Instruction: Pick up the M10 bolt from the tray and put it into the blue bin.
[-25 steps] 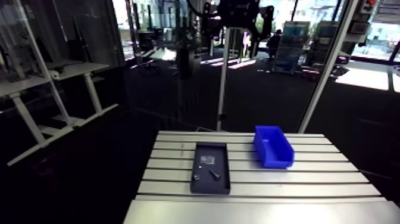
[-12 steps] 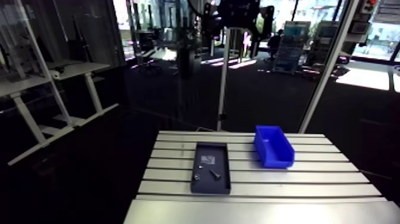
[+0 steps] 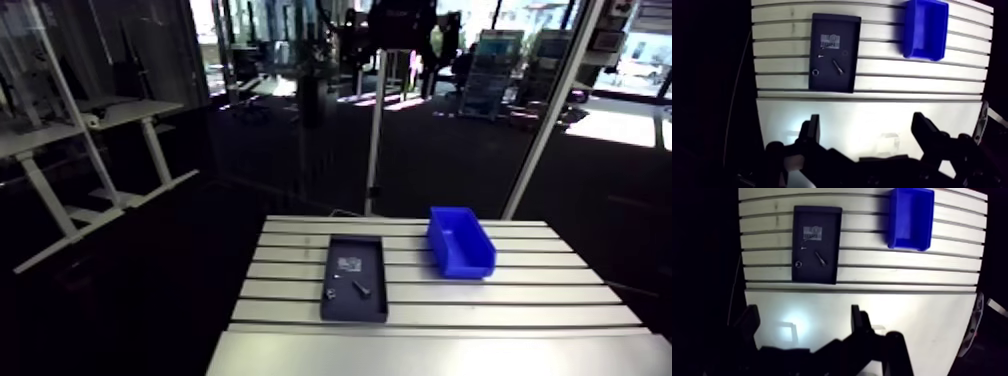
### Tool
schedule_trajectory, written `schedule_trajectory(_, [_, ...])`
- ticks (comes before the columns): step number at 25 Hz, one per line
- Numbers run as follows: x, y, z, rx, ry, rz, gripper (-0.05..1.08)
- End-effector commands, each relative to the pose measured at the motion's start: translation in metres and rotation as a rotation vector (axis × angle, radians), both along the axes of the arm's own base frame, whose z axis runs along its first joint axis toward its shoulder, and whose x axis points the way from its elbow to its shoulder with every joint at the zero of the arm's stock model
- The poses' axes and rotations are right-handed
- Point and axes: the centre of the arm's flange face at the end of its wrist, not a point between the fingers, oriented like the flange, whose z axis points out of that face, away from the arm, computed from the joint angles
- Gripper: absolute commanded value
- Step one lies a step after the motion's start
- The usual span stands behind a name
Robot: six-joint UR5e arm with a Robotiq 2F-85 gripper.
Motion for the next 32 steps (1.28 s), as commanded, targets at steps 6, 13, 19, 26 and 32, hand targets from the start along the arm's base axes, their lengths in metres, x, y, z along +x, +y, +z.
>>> schedule_trajectory(6, [-0.007,0.002,-0.063,0.005,0.015,0.25,0.01])
schedule_trajectory(13, [-0.01,0.002,-0.105,0.007,0.027,0.343,0.01])
schedule_trajectory(19, [-0.004,0.001,-0.128,0.003,0.012,0.466,0.01])
schedule_trajectory(26, [0.002,-0.001,-0.16,-0.007,0.005,0.563,0.01])
schedule_trajectory(32, [0.0,-0.003,-0.19,-0.023,-0.047,0.582,0.01])
